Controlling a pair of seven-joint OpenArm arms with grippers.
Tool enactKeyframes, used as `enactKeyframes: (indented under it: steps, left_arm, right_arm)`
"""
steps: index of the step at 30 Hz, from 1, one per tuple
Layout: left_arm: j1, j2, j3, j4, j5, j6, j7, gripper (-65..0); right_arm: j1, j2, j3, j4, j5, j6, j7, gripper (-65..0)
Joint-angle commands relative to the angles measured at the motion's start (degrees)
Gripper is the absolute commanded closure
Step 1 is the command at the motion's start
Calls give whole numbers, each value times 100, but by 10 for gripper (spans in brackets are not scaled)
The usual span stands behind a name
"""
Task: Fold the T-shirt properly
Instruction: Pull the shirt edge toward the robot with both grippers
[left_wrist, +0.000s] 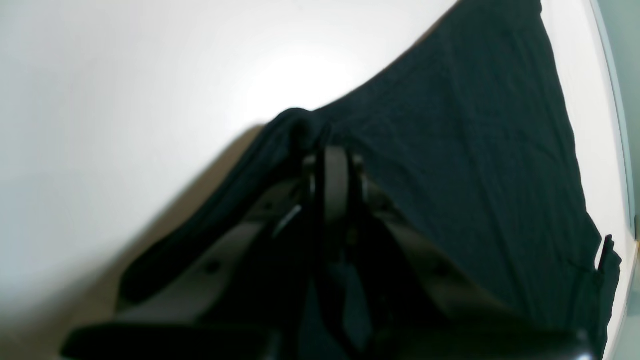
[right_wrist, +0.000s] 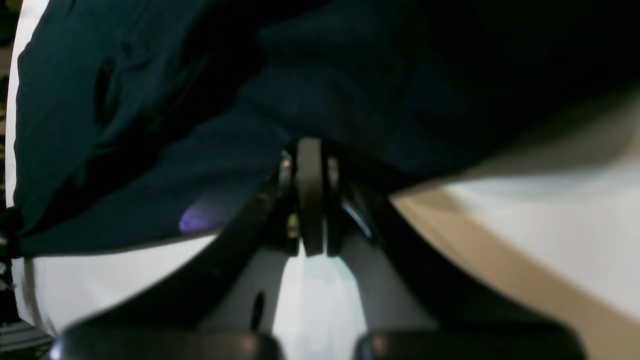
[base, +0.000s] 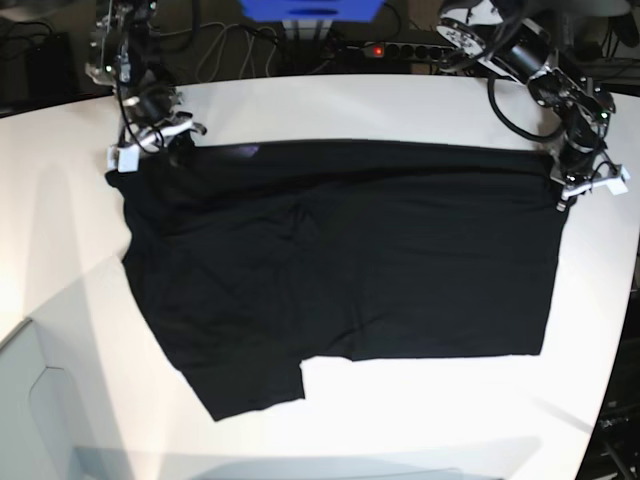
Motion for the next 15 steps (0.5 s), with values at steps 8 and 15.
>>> enactKeyframes:
  steps: [8, 15]
  left_arm:
    - [241, 13, -18, -44, 627, 294, 317, 0]
    - [364, 13, -18, -44, 627, 294, 317, 0]
  right_arm:
    - [-993, -11, 89, 1502, -980, -742, -1079, 0]
    - [-940, -11, 89, 1942, -989, -742, -1361, 0]
